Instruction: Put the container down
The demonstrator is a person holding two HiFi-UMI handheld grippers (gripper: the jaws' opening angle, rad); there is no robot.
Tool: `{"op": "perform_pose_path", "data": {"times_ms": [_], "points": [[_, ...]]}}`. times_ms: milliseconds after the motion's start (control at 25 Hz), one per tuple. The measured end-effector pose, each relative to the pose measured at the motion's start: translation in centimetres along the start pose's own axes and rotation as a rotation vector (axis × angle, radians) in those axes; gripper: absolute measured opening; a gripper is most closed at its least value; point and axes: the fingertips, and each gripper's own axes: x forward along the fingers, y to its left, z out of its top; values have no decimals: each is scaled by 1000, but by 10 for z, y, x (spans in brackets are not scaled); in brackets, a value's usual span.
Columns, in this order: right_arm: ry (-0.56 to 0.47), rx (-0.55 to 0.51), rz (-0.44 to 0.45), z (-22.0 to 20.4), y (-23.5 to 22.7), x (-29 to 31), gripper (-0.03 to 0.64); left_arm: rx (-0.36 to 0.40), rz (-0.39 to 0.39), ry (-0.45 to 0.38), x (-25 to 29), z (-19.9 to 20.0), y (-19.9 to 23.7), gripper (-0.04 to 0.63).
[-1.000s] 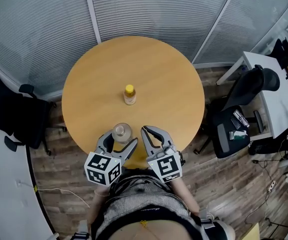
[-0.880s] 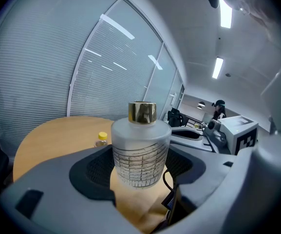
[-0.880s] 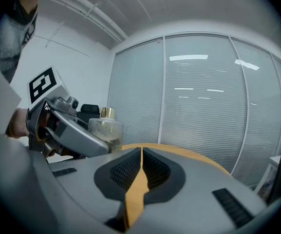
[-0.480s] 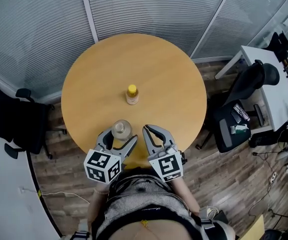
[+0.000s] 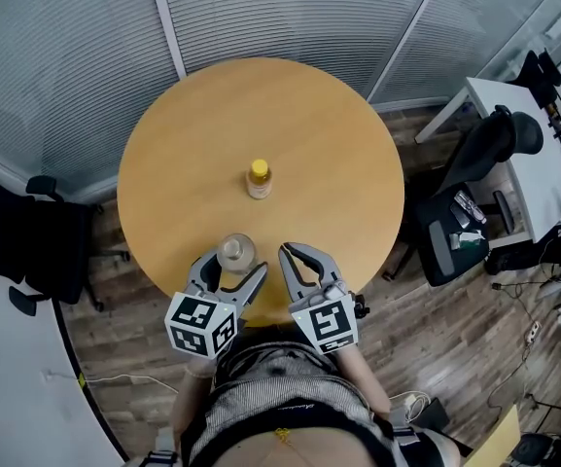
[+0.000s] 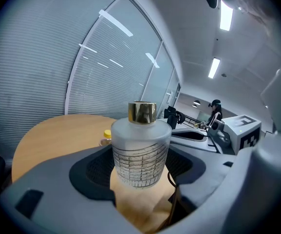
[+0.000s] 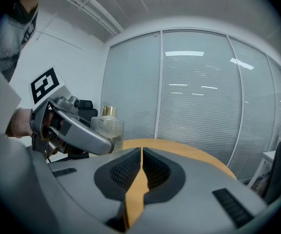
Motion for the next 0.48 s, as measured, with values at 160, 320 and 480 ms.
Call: {"op": "perform_pose_path", "data": {"times_ms": [160,320,480], "points": [[-3,-7,18,2,3,0,25,-10,14,-3,-3,-3,0,327],[-5,-17,44,1,1,0,25,-12,47,-5,-1,-4,0,327],[-9,-25,73,0,-6,-2,25,-10,74,-10,5,0,-5,327]]}}
